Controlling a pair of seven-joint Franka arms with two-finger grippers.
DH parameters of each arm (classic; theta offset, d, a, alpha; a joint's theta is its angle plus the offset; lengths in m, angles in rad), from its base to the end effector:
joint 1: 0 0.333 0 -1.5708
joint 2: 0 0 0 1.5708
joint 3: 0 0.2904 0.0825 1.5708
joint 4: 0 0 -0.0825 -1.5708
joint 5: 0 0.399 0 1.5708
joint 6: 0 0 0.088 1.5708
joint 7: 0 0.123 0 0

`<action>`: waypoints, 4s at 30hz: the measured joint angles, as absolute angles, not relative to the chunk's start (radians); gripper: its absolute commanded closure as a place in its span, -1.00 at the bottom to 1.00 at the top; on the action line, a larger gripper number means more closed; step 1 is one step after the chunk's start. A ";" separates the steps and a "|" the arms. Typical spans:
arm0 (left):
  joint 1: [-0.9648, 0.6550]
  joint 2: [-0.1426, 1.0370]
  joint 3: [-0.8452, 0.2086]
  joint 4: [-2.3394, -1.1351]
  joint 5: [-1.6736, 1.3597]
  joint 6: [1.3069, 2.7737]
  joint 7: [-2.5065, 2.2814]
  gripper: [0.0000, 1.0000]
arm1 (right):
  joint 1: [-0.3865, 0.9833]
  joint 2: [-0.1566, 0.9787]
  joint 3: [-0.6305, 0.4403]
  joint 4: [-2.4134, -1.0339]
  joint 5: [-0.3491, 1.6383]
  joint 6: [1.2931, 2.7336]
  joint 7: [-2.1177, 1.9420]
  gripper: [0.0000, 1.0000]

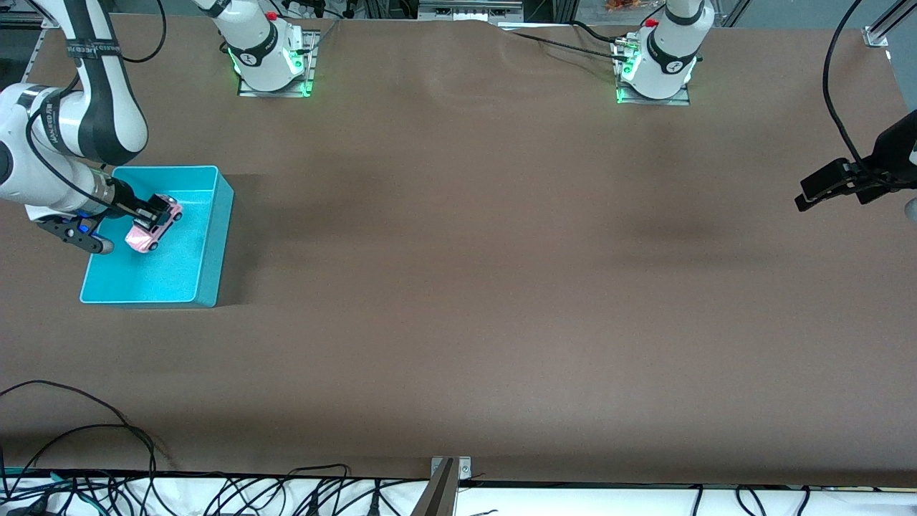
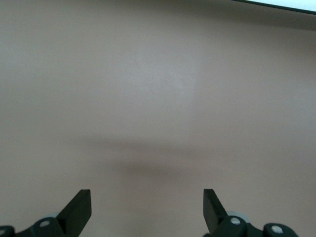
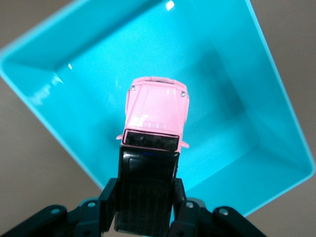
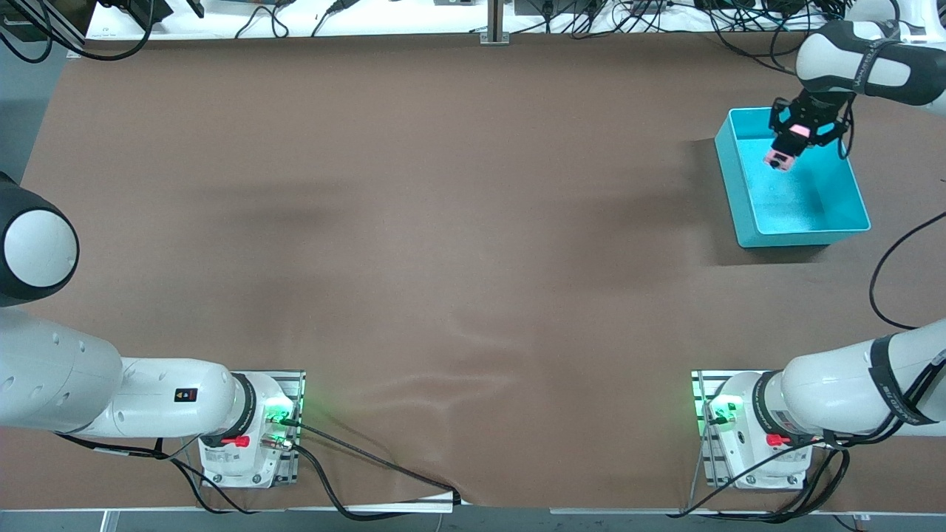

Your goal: Wind and store pink jeep toy

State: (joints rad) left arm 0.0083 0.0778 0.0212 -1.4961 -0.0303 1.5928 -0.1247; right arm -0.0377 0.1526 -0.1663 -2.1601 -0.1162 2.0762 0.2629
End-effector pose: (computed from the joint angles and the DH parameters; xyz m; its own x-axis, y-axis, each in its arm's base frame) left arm 0.5942 0.0134 0.5761 0.9879 0.1541 0.0152 0.1536 -0.9877 0.0308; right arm 0.5200 -0.1161 0.2601 0.8960 -0.3969 -0.1992 -0.3678 -0.9146 0.1681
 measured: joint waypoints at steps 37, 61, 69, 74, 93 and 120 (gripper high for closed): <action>0.008 0.078 0.021 -1.496 -0.030 1.593 -0.125 -1.00 | -0.070 0.286 -0.195 -2.240 -0.189 2.228 0.035 1.00; 0.008 0.078 0.021 -1.496 -0.030 1.593 -0.125 -1.00 | -0.082 0.289 -0.197 -2.240 -0.189 2.231 0.033 -0.24; 0.008 0.078 0.021 -1.496 -0.030 1.593 -0.125 -1.00 | -0.084 0.296 -0.198 -2.240 -0.190 2.232 0.033 -0.47; 0.008 0.078 0.021 -1.496 -0.030 1.593 -0.125 -1.00 | -0.084 0.295 -0.198 -2.240 -0.190 2.232 0.033 -1.00; 0.008 0.078 0.021 -1.496 -0.030 1.593 -0.125 -1.00 | -0.084 0.162 -0.196 -2.220 -0.191 2.165 0.033 -1.00; 0.008 0.079 0.022 -1.496 -0.030 1.593 -0.125 -1.00 | -0.077 0.032 -0.124 -1.891 -0.052 1.725 0.036 -1.00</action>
State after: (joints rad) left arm 0.0083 0.0786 0.0216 -1.4961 -0.0303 1.5928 -0.1247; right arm -0.0766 0.0322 -0.1238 -1.8912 -0.0516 1.7247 0.0363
